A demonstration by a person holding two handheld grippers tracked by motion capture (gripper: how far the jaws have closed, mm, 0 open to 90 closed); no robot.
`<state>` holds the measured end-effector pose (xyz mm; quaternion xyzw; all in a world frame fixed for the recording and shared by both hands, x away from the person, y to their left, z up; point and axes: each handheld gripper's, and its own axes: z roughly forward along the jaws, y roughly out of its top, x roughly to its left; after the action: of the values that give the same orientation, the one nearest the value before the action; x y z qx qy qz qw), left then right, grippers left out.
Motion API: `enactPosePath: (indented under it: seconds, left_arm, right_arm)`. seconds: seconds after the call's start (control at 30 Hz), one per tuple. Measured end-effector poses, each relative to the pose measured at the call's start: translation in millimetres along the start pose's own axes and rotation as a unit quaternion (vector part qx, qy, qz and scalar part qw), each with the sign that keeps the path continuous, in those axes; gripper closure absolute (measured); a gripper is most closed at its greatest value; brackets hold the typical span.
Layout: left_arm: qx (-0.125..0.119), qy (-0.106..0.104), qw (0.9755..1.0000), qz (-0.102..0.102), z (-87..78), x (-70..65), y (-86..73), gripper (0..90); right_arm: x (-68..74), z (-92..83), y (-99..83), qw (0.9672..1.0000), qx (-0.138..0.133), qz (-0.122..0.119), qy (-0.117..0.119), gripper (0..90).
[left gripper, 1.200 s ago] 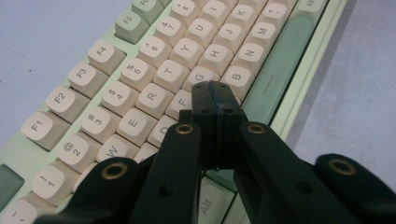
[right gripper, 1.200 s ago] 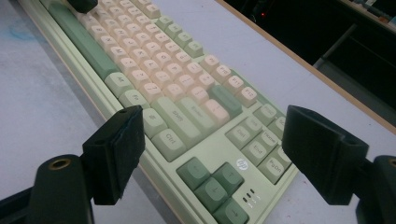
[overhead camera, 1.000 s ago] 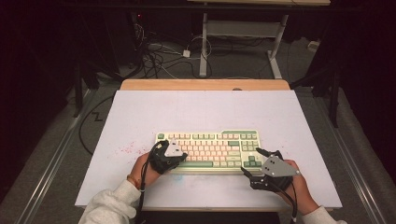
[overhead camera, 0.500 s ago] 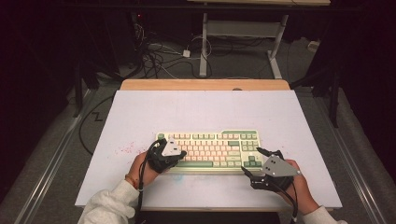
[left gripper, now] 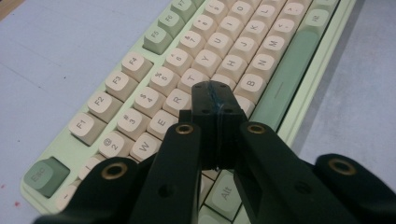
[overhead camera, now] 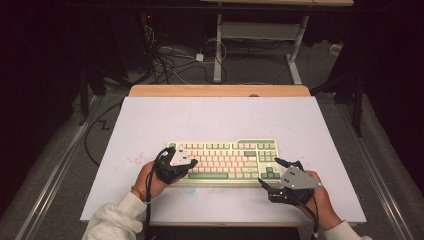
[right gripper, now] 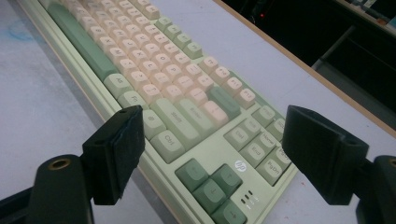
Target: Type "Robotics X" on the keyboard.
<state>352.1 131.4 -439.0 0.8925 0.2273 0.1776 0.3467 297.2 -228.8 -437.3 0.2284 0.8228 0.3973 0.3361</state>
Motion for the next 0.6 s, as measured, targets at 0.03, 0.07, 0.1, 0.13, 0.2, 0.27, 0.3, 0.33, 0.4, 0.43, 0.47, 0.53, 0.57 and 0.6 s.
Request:
enactPosePath:
  seconds: [0.03, 0.07, 0.1, 0.13, 0.2, 0.27, 0.3, 0.33, 0.4, 0.43, 0.47, 0.53, 0.57, 0.6]
  left_arm:
    - [0.000, 0.000, 1.0000, 0.000, -0.4, 0.5, -0.1, 87.3]
    - [0.001, 0.002, 1.0000, 0.000, -0.8, 1.1, -0.3, 87.3]
    - [0.001, 0.003, 1.0000, 0.000, -1.2, 1.6, -0.5, 87.3]
    - [0.001, 0.003, 1.0000, -0.001, -1.5, 2.2, -0.8, 87.3]
    - [0.001, 0.005, 1.0000, -0.002, -2.2, 3.5, -1.4, 87.3]
    - [0.000, 0.006, 1.0000, -0.005, -2.8, 5.1, -2.2, 87.2]
    - [0.000, 0.007, 1.0000, -0.006, -3.0, 5.8, -2.5, 87.3]
    - [0.001, 0.008, 1.0000, -0.006, -3.4, 6.6, -2.8, 87.2]
    - [0.000, 0.009, 0.9999, -0.009, -4.0, 8.4, -3.6, 87.2]
    - [0.001, 0.010, 0.9999, -0.009, -4.3, 9.0, -4.0, 87.3]
    - [0.001, 0.011, 0.9999, -0.010, -4.4, 9.6, -4.4, 87.2]
    - [0.002, 0.012, 0.9999, -0.011, -4.2, 10.7, -5.1, 87.3]
    - [0.002, 0.012, 0.9998, -0.012, -4.2, 11.4, -5.4, 87.3]
    - [0.003, 0.012, 0.9998, -0.013, -4.1, 12.0, -5.8, 87.2]
  right_arm:
    - [-0.1, 0.0, 0.0, 1.0000, 0.000, 0.000, 0.000, 22.0]
    - [-0.1, 0.0, 0.1, 1.0000, 0.000, 0.000, 0.000, 21.9]
    - [-0.1, -0.1, 0.1, 1.0000, -0.001, 0.001, 0.001, 22.0]
    - [-0.1, -0.2, 0.2, 1.0000, -0.001, 0.000, 0.001, 22.0]
    - [-0.2, -0.1, 0.3, 1.0000, -0.001, -0.001, 0.001, 22.0]
    - [0.0, -0.2, 0.3, 1.0000, -0.001, -0.001, 0.000, 22.0]
    - [0.0, -0.2, 0.4, 1.0000, 0.000, -0.001, 0.000, 22.0]
    - [-0.1, -0.1, 0.4, 1.0000, 0.000, -0.001, 0.000, 22.0]
    - [0.0, -0.1, 0.3, 1.0000, 0.000, -0.001, 0.000, 21.9]
    - [0.0, 0.0, 0.3, 1.0000, 0.000, -0.001, 0.000, 22.0]
    - [0.1, -0.1, 0.2, 1.0000, 0.001, 0.000, -0.001, 22.0]
    - [-0.2, 0.2, 0.1, 1.0000, 0.000, 0.000, 0.000, 21.9]
    - [-0.3, 0.3, 0.1, 1.0000, 0.000, 0.000, -0.001, 21.9]
    - [-0.3, 0.4, 0.2, 1.0000, 0.000, 0.000, -0.001, 21.9]
